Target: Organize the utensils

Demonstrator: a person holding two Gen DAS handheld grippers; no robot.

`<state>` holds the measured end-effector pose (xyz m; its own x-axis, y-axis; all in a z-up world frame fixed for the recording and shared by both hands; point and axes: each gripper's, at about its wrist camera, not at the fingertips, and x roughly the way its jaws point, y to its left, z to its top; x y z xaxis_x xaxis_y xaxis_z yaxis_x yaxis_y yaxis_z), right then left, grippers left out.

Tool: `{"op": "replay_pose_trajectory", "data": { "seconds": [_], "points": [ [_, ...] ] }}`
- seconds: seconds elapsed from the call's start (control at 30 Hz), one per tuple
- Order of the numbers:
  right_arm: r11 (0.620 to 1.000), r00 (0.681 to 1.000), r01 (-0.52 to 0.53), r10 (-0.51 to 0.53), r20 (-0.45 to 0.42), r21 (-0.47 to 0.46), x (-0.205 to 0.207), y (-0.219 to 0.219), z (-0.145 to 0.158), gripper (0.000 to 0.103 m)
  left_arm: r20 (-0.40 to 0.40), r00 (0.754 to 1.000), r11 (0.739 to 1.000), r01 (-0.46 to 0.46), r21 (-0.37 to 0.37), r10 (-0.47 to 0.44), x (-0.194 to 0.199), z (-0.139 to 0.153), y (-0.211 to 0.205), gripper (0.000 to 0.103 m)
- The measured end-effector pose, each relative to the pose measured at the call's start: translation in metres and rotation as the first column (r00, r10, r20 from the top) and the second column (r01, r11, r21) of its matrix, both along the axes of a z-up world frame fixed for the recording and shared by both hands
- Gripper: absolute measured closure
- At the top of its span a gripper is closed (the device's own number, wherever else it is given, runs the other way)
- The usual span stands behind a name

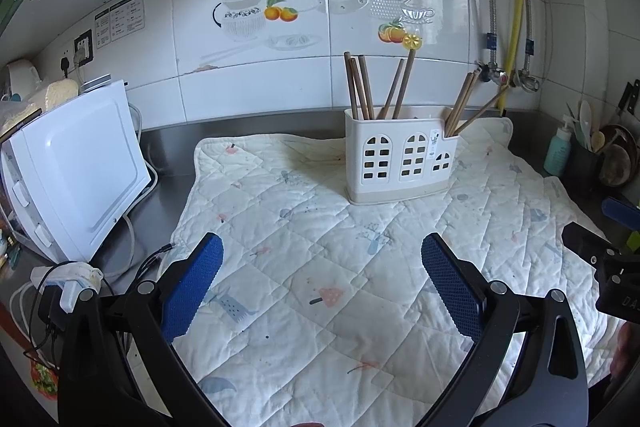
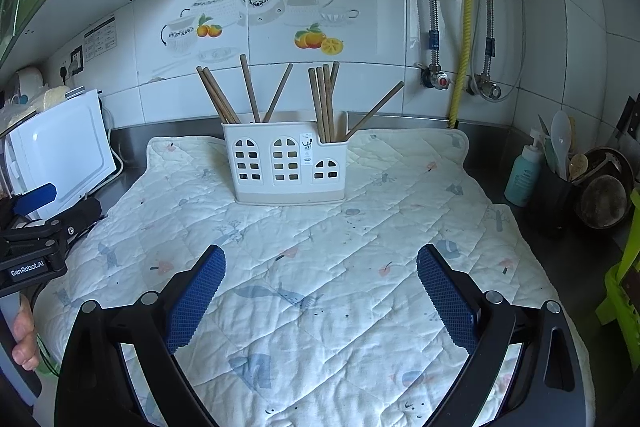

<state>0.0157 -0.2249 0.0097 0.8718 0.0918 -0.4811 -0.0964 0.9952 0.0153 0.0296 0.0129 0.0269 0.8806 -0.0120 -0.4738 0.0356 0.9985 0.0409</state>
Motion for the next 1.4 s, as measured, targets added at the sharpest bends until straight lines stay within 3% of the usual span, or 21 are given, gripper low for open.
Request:
{"op": "replay_pose_trajectory", "data": {
  "seconds": [0.8, 1.4],
  "points": [
    [1.000, 1.000, -0.008, 0.008, 0.001, -0.007, 0.0008, 0.0029, -0.0016, 0.010, -0.009, 1.000, 1.000, 0.006, 0.024, -0.006, 0.0028, -0.0016, -0.0051, 0.005],
    [1.000, 1.000, -0.007, 0.008, 0.005, -0.011, -0.0015, 0.0035, -0.0003, 0.010, 0.001, 1.000, 1.000, 0.003, 0.002, -0.003, -0.0006, -0.0010, -0.0010, 0.005]
  ]
}}
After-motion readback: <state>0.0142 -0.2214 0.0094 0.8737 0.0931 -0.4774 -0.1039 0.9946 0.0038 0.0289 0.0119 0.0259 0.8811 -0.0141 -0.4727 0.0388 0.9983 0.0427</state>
